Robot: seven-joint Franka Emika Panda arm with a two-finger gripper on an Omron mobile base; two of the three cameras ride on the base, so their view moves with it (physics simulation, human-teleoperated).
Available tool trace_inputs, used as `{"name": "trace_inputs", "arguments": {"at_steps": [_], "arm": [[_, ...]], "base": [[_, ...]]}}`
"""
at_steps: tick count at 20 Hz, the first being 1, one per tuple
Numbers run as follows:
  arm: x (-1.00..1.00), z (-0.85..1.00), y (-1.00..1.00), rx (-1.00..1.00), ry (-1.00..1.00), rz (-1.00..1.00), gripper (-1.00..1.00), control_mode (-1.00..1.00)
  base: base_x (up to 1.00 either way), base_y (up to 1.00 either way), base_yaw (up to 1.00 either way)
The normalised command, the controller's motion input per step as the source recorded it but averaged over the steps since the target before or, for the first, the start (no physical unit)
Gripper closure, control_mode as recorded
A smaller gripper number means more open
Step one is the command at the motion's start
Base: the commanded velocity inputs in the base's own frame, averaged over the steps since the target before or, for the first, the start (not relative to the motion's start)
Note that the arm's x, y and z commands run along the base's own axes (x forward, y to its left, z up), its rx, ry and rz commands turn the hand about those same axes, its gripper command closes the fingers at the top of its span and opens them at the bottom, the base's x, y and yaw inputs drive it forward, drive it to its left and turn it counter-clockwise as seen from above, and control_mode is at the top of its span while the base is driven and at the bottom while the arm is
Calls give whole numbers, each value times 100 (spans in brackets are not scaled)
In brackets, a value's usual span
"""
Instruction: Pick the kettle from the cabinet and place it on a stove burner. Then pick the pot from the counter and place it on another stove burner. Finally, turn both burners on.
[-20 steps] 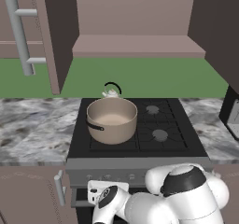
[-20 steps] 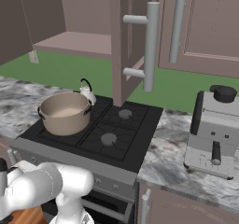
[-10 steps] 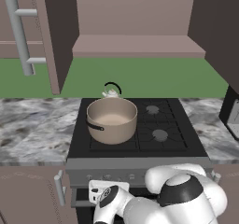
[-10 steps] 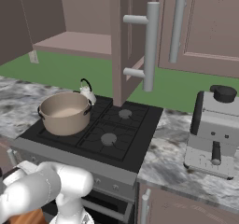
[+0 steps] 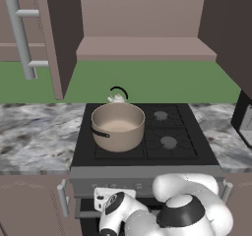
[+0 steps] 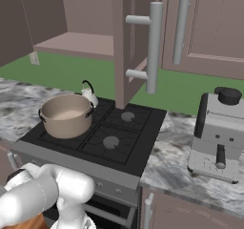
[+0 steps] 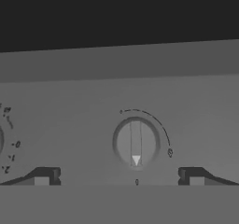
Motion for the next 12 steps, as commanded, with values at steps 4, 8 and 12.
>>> {"name": "trace_inputs", "arguments": {"at_steps": [4, 8, 12], "arm": [[11, -20, 0, 0, 0, 0, -100, -100], [7, -21, 0, 0, 0, 0, -100, -100], [7, -16, 0, 0, 0, 0, -100, -100]], "base": [[0, 0, 0], [0, 0, 0], [0, 0, 0]]}}
